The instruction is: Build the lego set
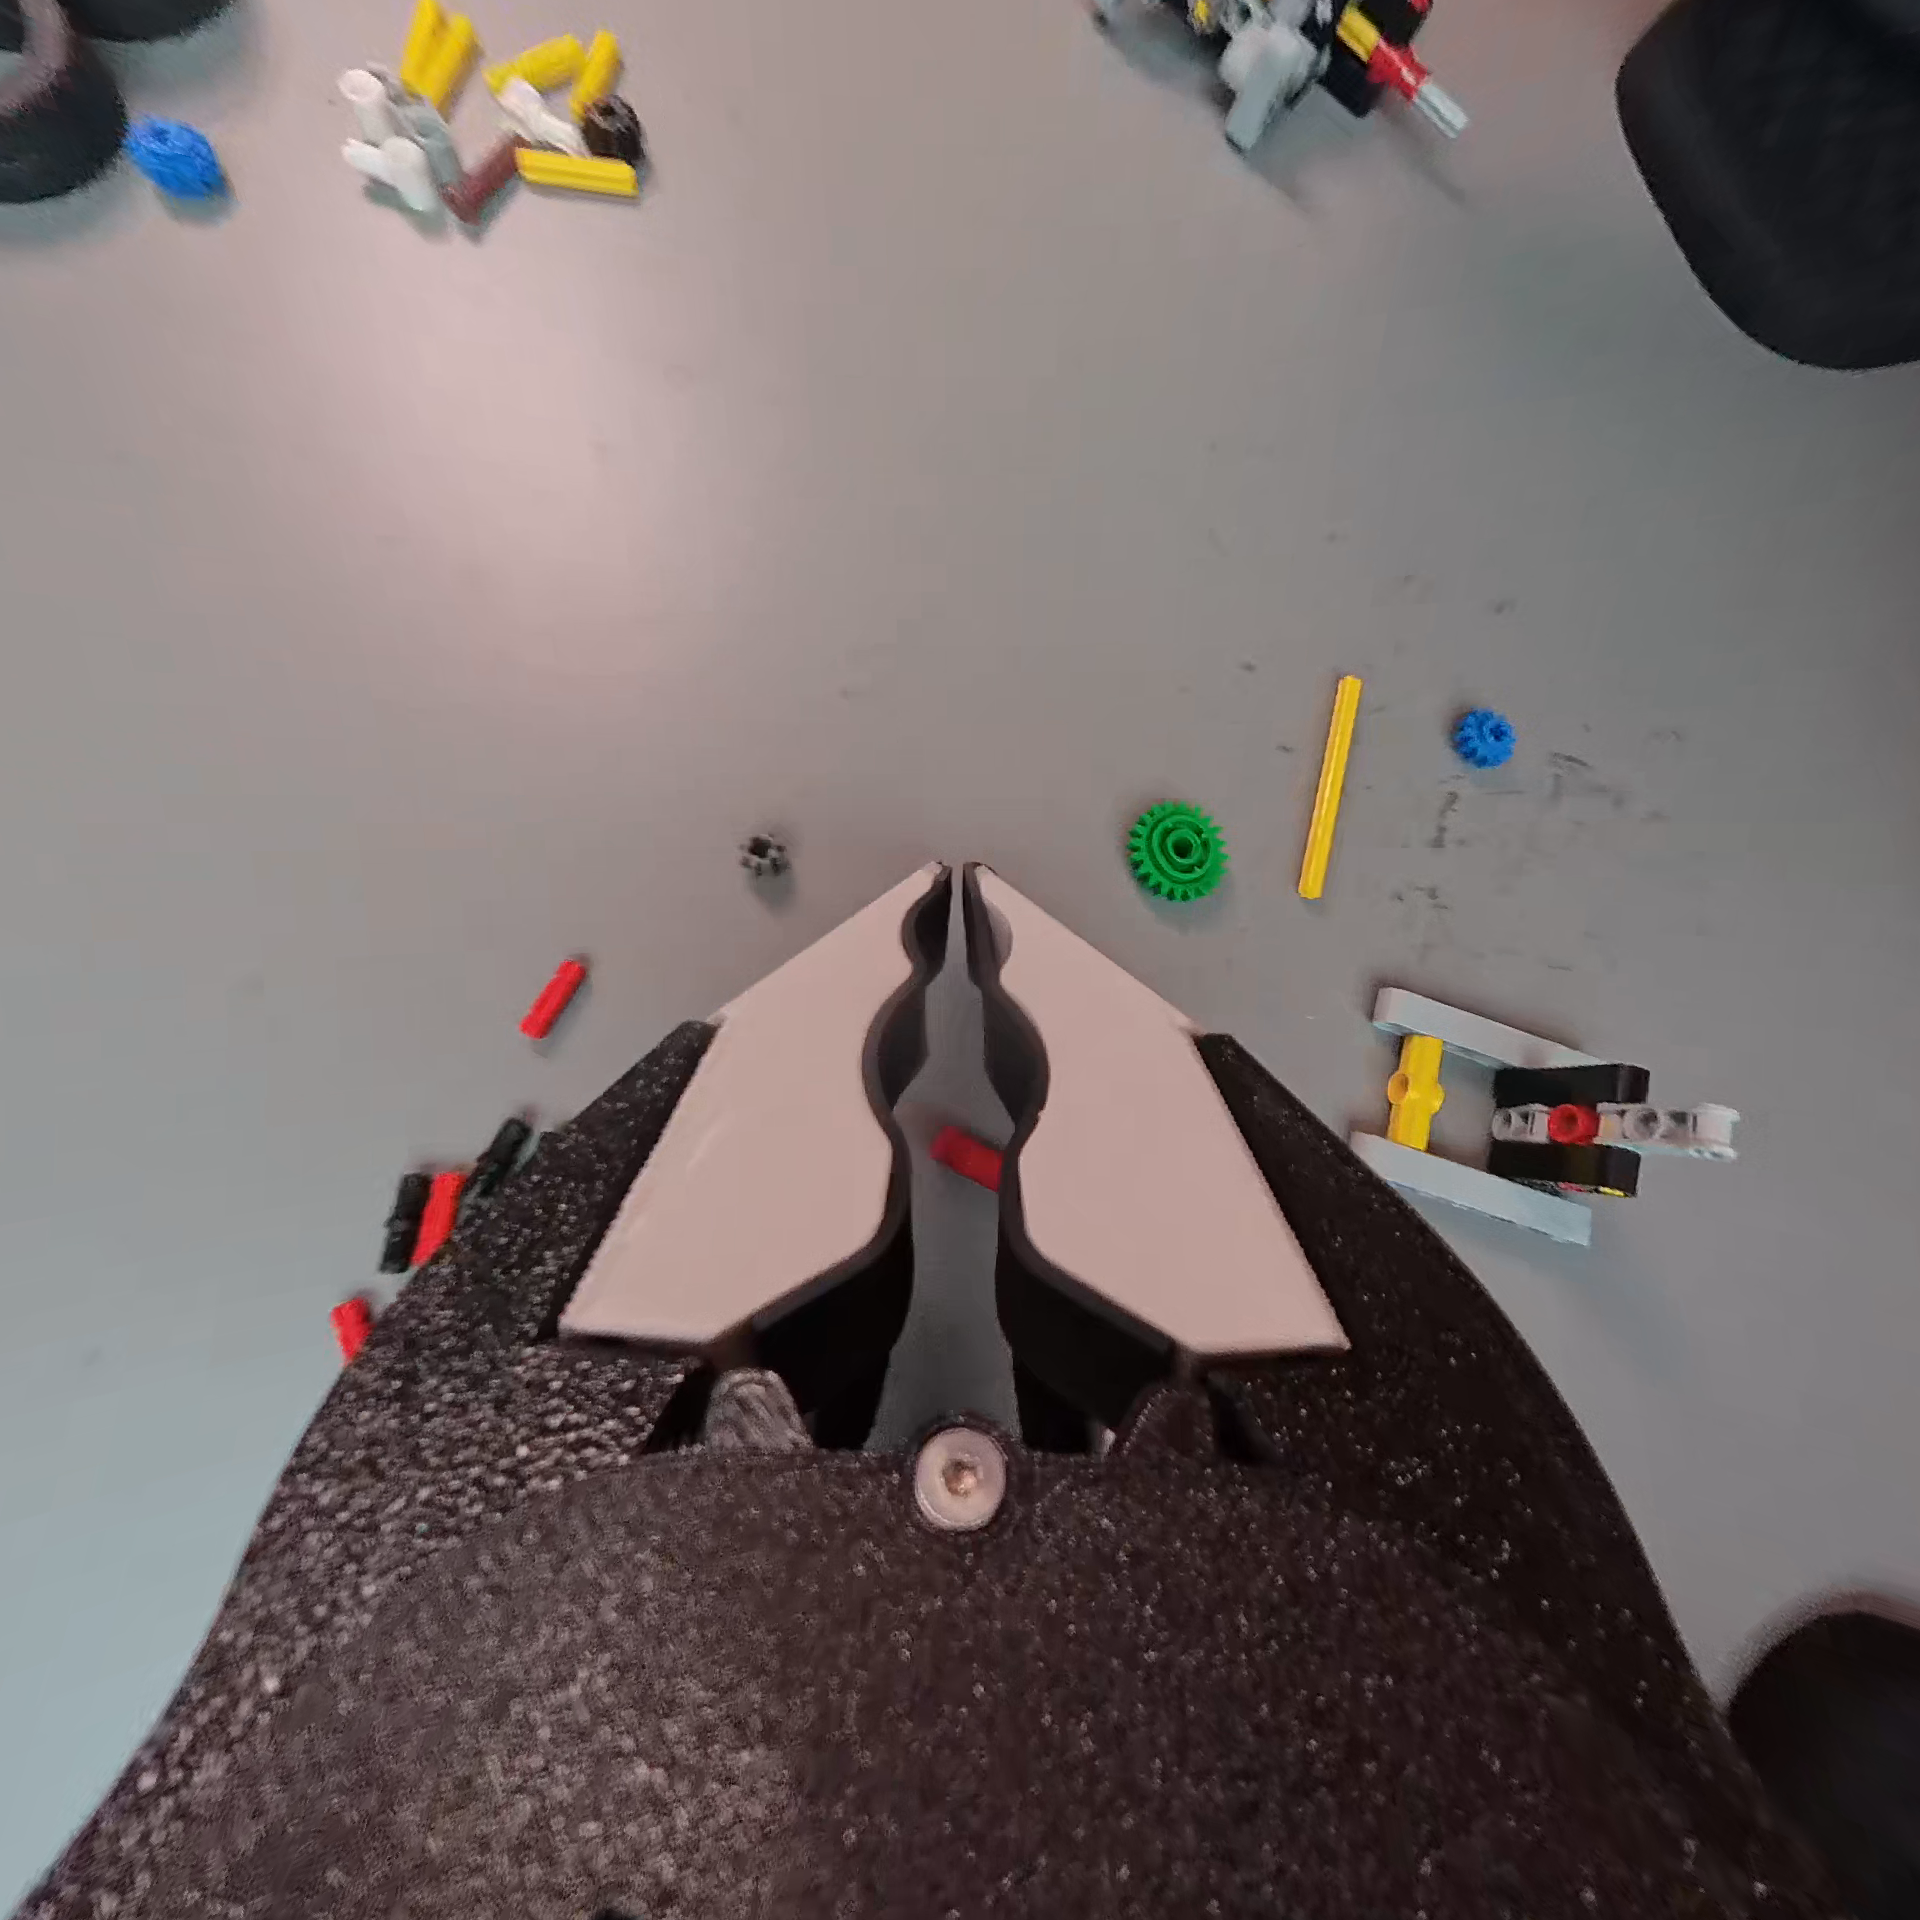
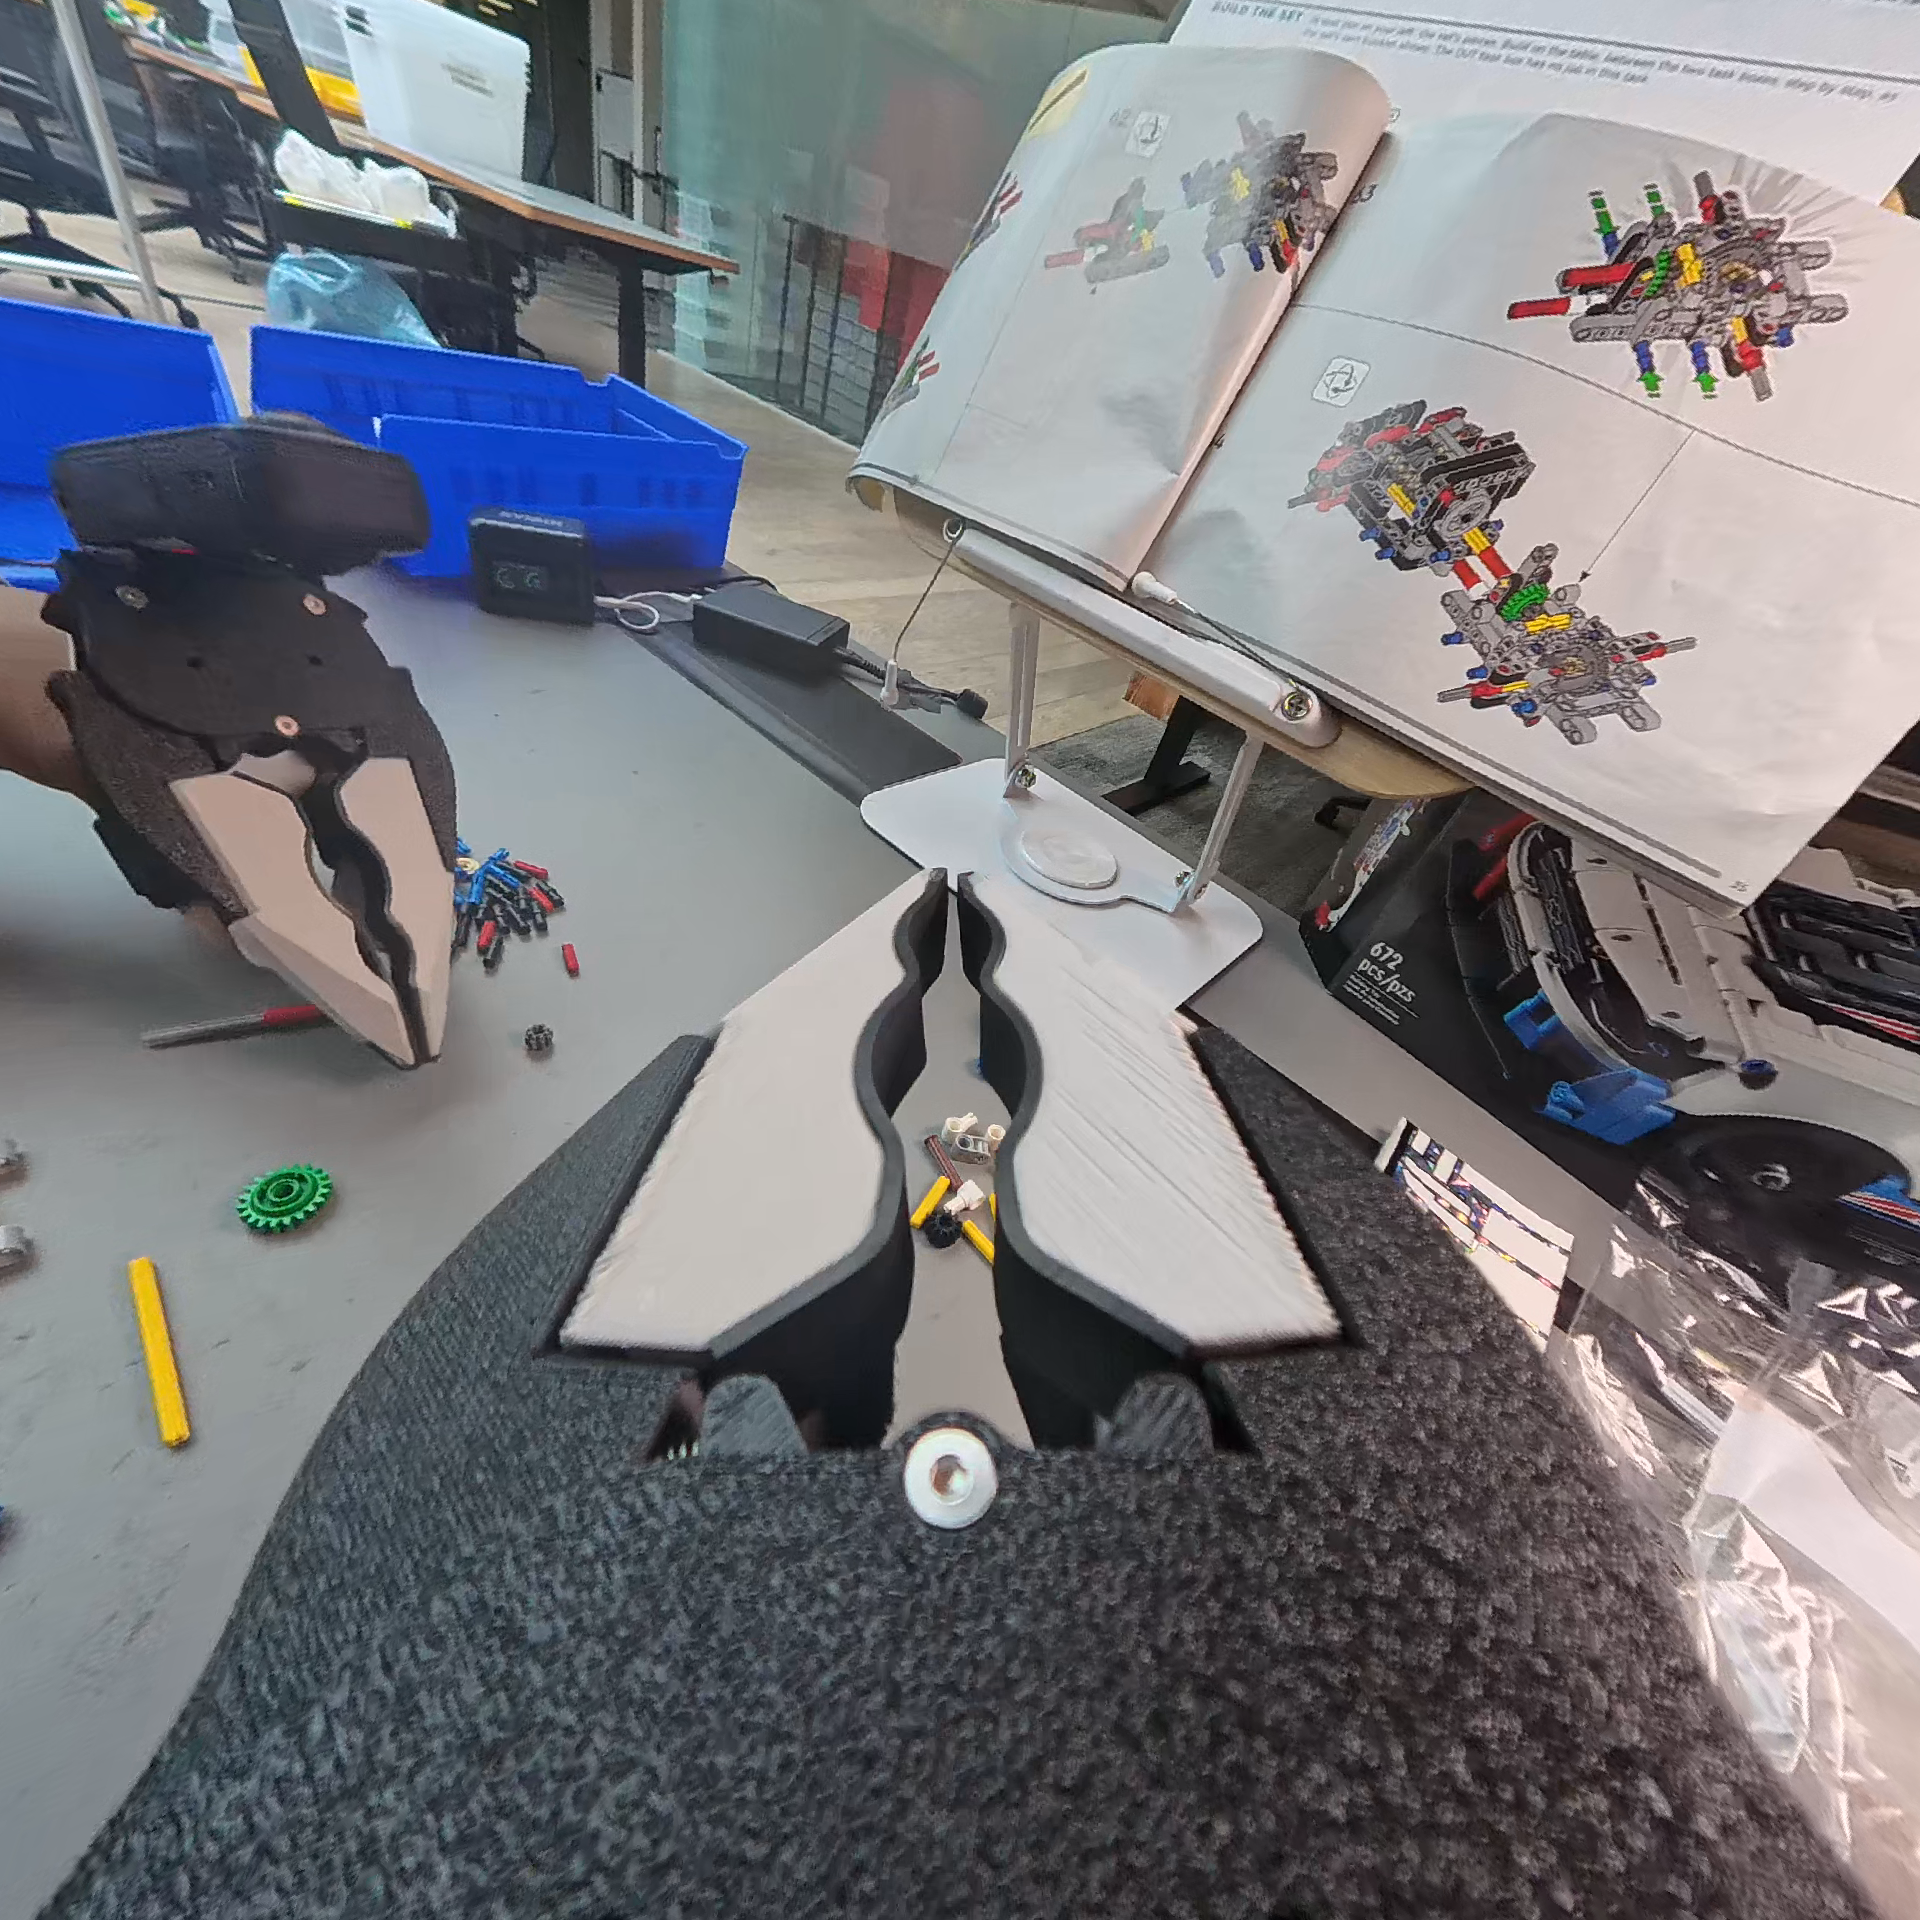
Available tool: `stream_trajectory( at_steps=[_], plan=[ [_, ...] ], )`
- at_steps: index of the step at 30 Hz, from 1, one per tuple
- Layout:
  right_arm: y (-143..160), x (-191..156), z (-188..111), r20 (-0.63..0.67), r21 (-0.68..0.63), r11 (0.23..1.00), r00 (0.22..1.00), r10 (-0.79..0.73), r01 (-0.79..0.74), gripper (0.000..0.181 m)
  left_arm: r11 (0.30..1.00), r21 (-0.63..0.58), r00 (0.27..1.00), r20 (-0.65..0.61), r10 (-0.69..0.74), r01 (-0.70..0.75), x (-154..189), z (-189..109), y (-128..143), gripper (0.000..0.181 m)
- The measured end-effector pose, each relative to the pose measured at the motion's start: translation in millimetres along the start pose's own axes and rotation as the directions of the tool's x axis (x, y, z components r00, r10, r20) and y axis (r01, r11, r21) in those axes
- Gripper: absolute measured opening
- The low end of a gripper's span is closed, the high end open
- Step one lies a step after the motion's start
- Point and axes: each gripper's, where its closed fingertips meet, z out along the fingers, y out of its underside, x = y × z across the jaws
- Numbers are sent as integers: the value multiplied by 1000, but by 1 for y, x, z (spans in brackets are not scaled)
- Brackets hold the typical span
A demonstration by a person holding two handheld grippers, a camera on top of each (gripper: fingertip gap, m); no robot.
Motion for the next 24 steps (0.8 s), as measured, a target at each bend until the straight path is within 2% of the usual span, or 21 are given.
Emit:
stream_trajectory(
  at_steps=[1, 3, 5, 7, 10, 13, 16, 18, 20, 24],
  plan=[
    [1, -1, 3, 2, -2, 1000, 1000, -2, 2, 2, 999, 47, 999, 39, -6, 4, -8, -5, -7, 19],
    [-1, -1, 11, 4, -1, 1000, 1000, 3, -3, 6, 975, 223, 982, 186, -41, -2, -39, -26, -34, 26],
    [-3, -1, 25, 5, -4, 1000, 1000, 13, -13, 14, 895, 445, 924, 353, -149, -26, -79, -68, -66, 30],
    [-5, 3, 43, -3, -6, 1000, 1000, 31, -31, 21, 794, 605, 835, 470, -286, -69, -120, -119, -89, 35],
    [-14, 13, 72, -24, 11, 998, 998, 54, -54, 28, 689, 716, 713, 542, -444, -115, -173, -180, -109, 54],
    [-20, 28, 101, -69, 9, 999, 997, 43, -42, 35, 646, 754, 625, 561, -542, -117, -219, -216, -121, 72],
    [-23, 45, 126, -114, 3, 1000, 993, 24, -24, 39, 627, 773, 564, 561, -606, -96, -256, -227, -125, 89],
    [-21, 57, 141, -139, -22, 1000, 990, -3, 0, 41, 624, 779, 551, 550, -628, -65, -273, -222, -127, 90],
    [-18, 68, 153, -162, -46, 999, 986, -32, 24, 42, 627, 777, 530, 557, -639, -61, -282, -217, -128, 82],
    [-12, 83, 166, -172, -90, 995, 983, -61, 46, 42, 629, 772, 497, 584, -641, -95, -283, -214, -129, 50]
  ],
)
